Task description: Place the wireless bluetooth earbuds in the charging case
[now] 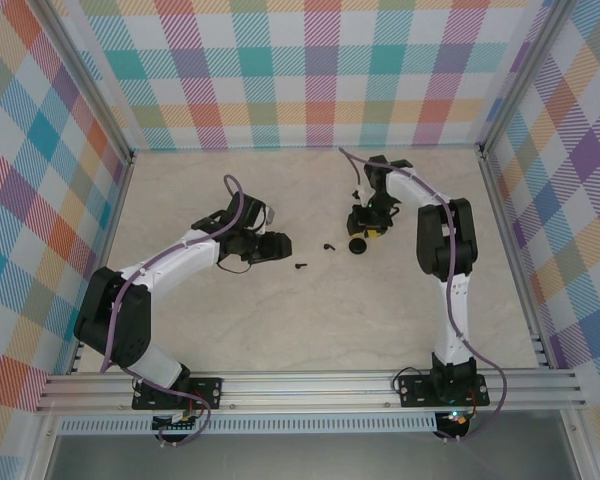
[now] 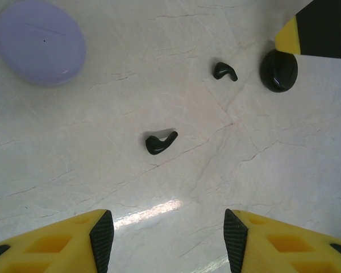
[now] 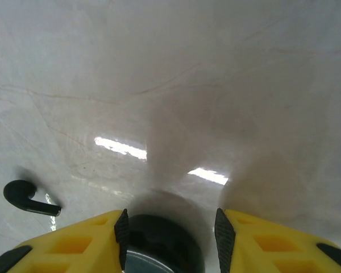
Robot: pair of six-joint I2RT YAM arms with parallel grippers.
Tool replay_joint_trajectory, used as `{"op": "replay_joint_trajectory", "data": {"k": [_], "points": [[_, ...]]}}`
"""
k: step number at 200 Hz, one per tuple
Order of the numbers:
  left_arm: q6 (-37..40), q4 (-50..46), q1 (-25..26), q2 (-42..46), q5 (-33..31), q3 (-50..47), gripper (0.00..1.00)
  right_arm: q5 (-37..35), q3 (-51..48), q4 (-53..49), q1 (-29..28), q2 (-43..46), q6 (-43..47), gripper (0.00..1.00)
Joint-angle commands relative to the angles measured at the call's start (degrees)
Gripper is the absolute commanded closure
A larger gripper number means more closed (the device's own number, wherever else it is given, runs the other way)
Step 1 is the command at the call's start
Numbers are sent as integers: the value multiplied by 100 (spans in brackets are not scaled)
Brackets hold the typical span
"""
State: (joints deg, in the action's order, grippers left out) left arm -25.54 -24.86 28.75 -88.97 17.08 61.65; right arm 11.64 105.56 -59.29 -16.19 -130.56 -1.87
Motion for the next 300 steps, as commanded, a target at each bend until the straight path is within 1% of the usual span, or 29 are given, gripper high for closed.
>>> {"op": "replay_joint_trajectory", "data": {"k": [1, 75, 78, 85, 129, 141, 173, 178, 215, 242, 260, 300], "points": [[-61, 68, 51, 178, 50, -30, 45, 163, 81, -321, -133, -68, 243, 54], [-91, 95, 87, 98, 66, -48, 45, 336, -394, -460, -497, 152, 697, 58], [-94, 102, 82, 92, 79, -48, 45, 340, -424, -453, -514, 170, 866, 58], [-107, 121, 93, 78, 97, -48, 45, 392, -510, -444, -554, 210, 931, 58], [-130, 288, 188, -73, 288, -18, 45, 674, -1194, -79, -861, 696, 1240, 58], [-128, 301, 217, -130, 318, 5, 45, 657, -1331, 19, -903, 837, 1213, 57], [-157, 472, 284, -325, 501, 79, 45, 469, -1646, 469, -876, 1328, 796, 54], [-169, 502, 295, -367, 536, 104, 45, 431, -1681, 528, -861, 1407, 531, 54], [-189, 732, 432, -859, 884, 398, 45, 175, -2109, 908, -681, 2120, -395, 52], [-73, 695, 582, -1419, 1045, 901, 45, 283, -2767, 1143, -461, 2761, -1010, 52], [-6, 658, 648, -1833, 1166, 1281, 46, 520, -3339, 1352, -356, 3195, -1333, 53], [36, 591, 728, -2714, 1464, 2062, 46, 919, -4517, 1939, -341, 3897, -2034, 55]]}}
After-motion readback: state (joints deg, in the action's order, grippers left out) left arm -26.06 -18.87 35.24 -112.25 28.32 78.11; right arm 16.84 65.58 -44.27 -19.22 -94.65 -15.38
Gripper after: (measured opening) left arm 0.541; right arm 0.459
